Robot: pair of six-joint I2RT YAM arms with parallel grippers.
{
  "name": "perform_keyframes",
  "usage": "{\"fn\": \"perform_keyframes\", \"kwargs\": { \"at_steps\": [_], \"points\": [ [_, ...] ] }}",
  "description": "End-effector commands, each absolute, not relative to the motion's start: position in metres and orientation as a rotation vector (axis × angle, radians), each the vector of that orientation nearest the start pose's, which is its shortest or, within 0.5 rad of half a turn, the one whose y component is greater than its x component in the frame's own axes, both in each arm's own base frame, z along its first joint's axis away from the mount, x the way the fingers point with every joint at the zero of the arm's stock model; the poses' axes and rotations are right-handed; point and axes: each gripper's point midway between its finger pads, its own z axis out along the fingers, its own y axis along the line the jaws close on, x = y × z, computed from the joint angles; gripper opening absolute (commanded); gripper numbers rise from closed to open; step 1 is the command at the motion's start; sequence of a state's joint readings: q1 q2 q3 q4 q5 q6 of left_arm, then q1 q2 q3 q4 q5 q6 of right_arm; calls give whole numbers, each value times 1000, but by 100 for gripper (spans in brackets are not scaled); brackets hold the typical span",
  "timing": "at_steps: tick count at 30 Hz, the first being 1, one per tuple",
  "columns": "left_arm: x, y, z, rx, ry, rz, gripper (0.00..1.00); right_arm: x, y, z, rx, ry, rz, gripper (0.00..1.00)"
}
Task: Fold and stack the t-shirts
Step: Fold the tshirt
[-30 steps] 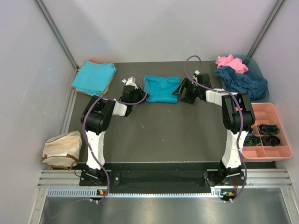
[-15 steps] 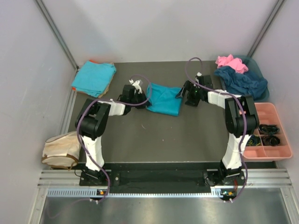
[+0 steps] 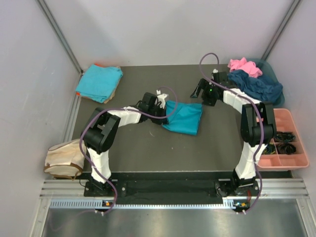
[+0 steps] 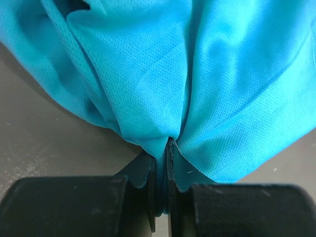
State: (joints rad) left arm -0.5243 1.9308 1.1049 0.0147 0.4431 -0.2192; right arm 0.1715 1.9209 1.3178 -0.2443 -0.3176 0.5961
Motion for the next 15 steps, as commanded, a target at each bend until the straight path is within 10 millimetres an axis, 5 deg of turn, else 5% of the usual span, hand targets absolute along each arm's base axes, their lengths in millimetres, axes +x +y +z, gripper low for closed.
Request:
{"fn": "perform_keyframes", "kwargs": {
  "at_steps": [1, 8, 15],
  "points": [
    [292, -244, -20, 760, 2728, -566, 2, 486, 124, 141, 334, 2327, 535, 85],
    [301, -244, -18, 824, 2710, -535, 1, 509, 98, 166, 352, 2277, 492, 87],
    [298, -242, -7, 1150, 2598, -551, 8, 527, 96, 176, 367, 2257, 548, 87]
  ]
}}
